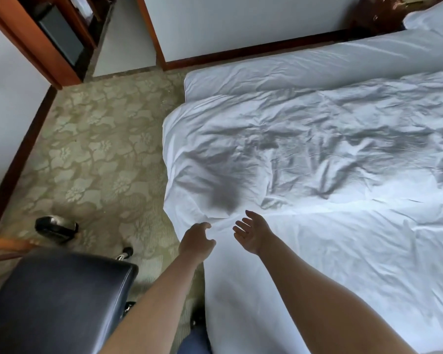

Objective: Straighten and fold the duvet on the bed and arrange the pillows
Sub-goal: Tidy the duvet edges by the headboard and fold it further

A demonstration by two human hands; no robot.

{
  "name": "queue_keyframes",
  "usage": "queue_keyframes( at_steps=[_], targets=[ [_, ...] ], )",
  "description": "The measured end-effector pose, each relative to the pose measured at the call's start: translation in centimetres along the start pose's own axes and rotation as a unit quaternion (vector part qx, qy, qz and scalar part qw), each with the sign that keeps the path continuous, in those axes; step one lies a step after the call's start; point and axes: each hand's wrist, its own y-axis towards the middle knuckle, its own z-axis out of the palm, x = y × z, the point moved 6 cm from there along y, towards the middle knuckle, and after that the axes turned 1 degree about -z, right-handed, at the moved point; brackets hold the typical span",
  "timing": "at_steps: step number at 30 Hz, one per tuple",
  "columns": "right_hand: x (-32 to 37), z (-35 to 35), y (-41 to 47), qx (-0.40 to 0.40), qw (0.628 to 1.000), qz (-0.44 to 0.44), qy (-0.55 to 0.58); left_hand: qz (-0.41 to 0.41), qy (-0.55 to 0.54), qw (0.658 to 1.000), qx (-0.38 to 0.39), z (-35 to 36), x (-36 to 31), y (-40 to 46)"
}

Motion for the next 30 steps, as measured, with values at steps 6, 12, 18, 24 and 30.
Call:
queue_keyframes(
  at_steps=[6,12,18,24,30],
  targets=[
    [-0.4,3.3,4.8,-0.068,0.997,-0.005,0.022,0.054,0.026,0.998,-0.02,-1.0,2.8,6.6],
    [-0.4,7.0,10.6,-0.08,0.995,-0.043,0.033,0.115,0.027,0.993,0.021,-1.5,4.6,13.6],
    [-0.4,12.4,13.4,-0.093,0.992,-0.074,-0.039,0.179,0.015,0.984,-0.012,-2.9,6.3,17.0],
    [1.7,18.6,12.3,0.074,0.977,-0.076,0.184,0.164,0.006,0.982,-0.091,-5.6,7.8,19.3],
    [5.5,21.9,9.6,0.106,0.963,-0.104,0.226,0.167,-0.019,0.971,-0.172,-12.2,5.0,20.1]
  ],
)
